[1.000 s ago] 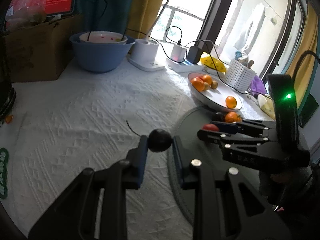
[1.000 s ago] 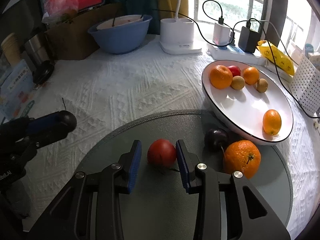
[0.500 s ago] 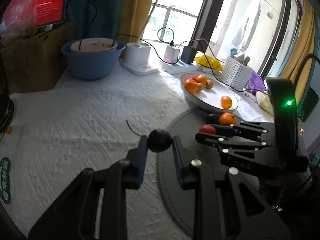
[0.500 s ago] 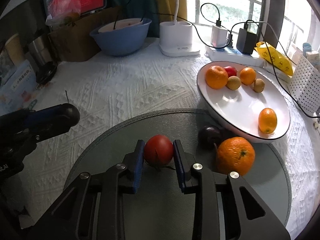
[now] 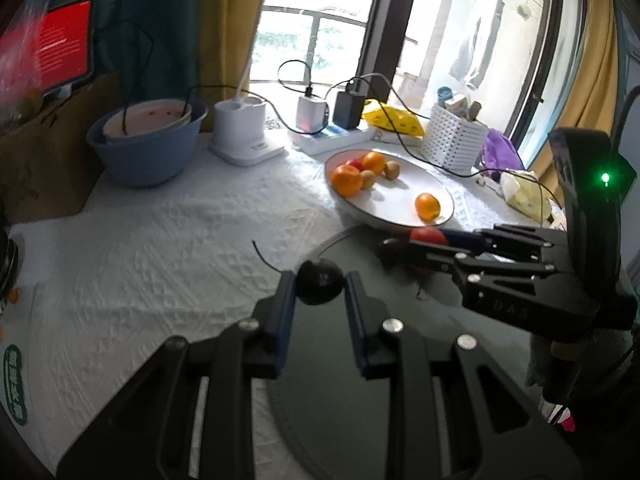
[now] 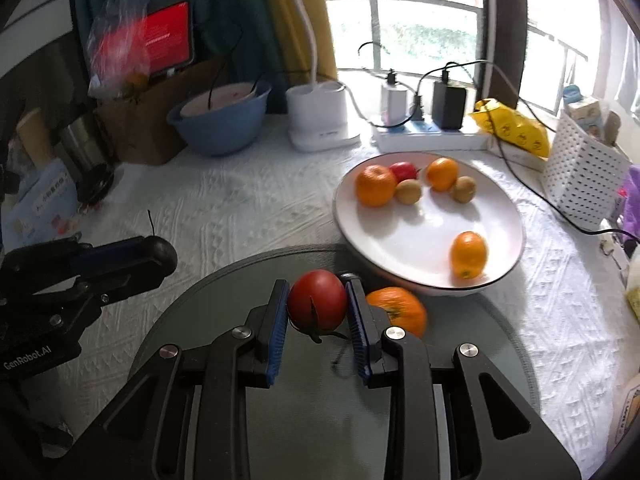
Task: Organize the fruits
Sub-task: 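Carry the plum and tomato over the white plate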
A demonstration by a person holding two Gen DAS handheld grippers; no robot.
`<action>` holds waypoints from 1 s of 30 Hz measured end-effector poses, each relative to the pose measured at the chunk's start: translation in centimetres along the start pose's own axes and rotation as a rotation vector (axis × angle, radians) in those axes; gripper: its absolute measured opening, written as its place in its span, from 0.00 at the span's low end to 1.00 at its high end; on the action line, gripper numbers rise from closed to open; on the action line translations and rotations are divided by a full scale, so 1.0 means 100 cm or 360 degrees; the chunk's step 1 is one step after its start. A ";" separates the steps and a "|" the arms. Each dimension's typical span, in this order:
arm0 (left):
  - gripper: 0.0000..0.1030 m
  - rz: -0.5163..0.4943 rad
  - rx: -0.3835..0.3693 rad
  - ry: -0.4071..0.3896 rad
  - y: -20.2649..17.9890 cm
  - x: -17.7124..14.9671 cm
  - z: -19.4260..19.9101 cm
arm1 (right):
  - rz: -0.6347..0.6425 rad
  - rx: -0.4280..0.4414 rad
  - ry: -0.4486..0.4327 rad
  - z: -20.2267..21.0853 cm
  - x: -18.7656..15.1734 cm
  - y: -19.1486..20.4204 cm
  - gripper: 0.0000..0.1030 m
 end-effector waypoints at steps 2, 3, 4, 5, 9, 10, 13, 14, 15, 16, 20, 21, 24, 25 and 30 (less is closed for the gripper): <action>0.25 -0.0018 -0.0003 0.0003 -0.006 0.003 -0.002 | -0.0019 -0.0006 -0.0016 0.004 0.001 -0.008 0.30; 0.25 -0.0028 -0.0005 0.0004 -0.009 0.006 -0.003 | -0.0028 -0.0009 -0.0022 0.006 0.002 -0.012 0.30; 0.25 -0.0036 -0.0007 0.0004 -0.012 0.007 -0.004 | -0.0038 -0.0012 -0.0029 0.008 0.002 -0.016 0.30; 0.25 -0.0044 -0.0007 0.0005 -0.014 0.009 -0.005 | -0.0047 -0.0016 -0.0035 0.010 0.003 -0.021 0.30; 0.25 -0.0074 -0.0012 0.0005 -0.025 0.018 -0.011 | -0.0084 -0.0031 -0.0055 0.017 0.003 -0.039 0.30; 0.25 -0.0080 -0.0014 0.0006 -0.027 0.020 -0.012 | -0.0091 -0.0035 -0.0059 0.018 0.003 -0.044 0.30; 0.25 -0.0108 -0.0022 0.0015 -0.037 0.026 -0.019 | -0.0115 -0.0047 -0.0069 0.020 0.004 -0.057 0.30; 0.25 -0.0117 -0.0026 0.0019 -0.040 0.027 -0.022 | -0.0121 -0.0049 -0.0072 0.021 0.004 -0.060 0.30; 0.25 -0.0124 -0.0028 0.0022 -0.043 0.029 -0.024 | -0.0128 -0.0052 -0.0075 0.021 0.005 -0.064 0.30; 0.25 -0.0130 -0.0030 0.0025 -0.044 0.030 -0.026 | -0.0135 -0.0054 -0.0077 0.022 0.005 -0.069 0.30; 0.25 -0.0155 -0.0040 0.0035 -0.052 0.037 -0.036 | -0.0162 -0.0067 -0.0088 0.023 0.009 -0.085 0.30; 0.25 -0.0160 -0.0042 0.0038 -0.054 0.040 -0.039 | -0.0167 -0.0069 -0.0088 0.022 0.010 -0.087 0.30; 0.25 -0.0176 -0.0050 0.0042 -0.058 0.046 -0.046 | -0.0181 -0.0079 -0.0092 0.021 0.013 -0.098 0.30; 0.25 -0.0180 -0.0054 0.0045 -0.060 0.048 -0.050 | -0.0186 -0.0082 -0.0093 0.020 0.015 -0.102 0.30; 0.25 -0.0191 -0.0068 0.0066 -0.065 0.054 -0.066 | -0.0201 -0.0094 -0.0090 0.015 0.022 -0.116 0.30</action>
Point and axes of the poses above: each gripper's, at about its wrist camera, not at the fingertips, and z roughly against the way its jaws point, y to its left, x to its top, the point moved 7 cm from there along -z, roughly the way its jaws point
